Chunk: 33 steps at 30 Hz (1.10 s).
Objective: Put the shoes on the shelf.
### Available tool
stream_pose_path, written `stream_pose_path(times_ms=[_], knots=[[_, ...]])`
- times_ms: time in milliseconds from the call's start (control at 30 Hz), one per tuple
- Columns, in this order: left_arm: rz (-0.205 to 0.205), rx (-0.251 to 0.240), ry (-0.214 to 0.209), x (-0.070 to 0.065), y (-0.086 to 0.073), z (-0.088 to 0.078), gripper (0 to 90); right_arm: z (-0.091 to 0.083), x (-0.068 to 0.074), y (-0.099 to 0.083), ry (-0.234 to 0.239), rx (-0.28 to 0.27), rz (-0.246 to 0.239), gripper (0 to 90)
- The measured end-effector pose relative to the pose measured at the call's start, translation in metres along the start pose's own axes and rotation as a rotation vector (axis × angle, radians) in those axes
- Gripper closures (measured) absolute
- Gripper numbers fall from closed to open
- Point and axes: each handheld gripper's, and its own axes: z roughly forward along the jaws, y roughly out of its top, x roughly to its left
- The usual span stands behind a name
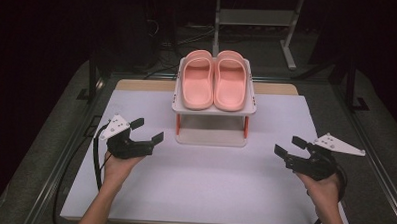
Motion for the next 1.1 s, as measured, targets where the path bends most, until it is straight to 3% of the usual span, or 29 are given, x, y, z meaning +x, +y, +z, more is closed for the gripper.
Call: stream_pose_path(times_ms=[400, 700, 867, 1000, 1100], knots=[[-0.036, -0.018, 0.048, -0.006, -0.023, -0.027, 9.3, -0.016, -0.002, -0.023, 0.000, 0.014, 0.016, 22.3], [-0.025, -0.010, 0.091, -0.015, -0.040, -0.045, 9.1, -0.024, 0.000, -0.038, -0.001, 0.023, 0.015, 21.7], [-0.047, -0.022, 0.109, -0.024, -0.055, -0.056, 9.2, -0.029, 0.003, -0.050, 0.004, 0.002, -0.019, 21.5], [-0.031, -0.012, 0.110, -0.030, -0.063, -0.059, 9.2, -0.030, 0.006, -0.066, -0.007, -0.016, -0.034, 21.5], [-0.016, 0.002, 0.119, -0.028, -0.065, -0.057, 9.2, -0.034, 0.010, -0.067, -0.004, 0.005, -0.117, 21.5]])
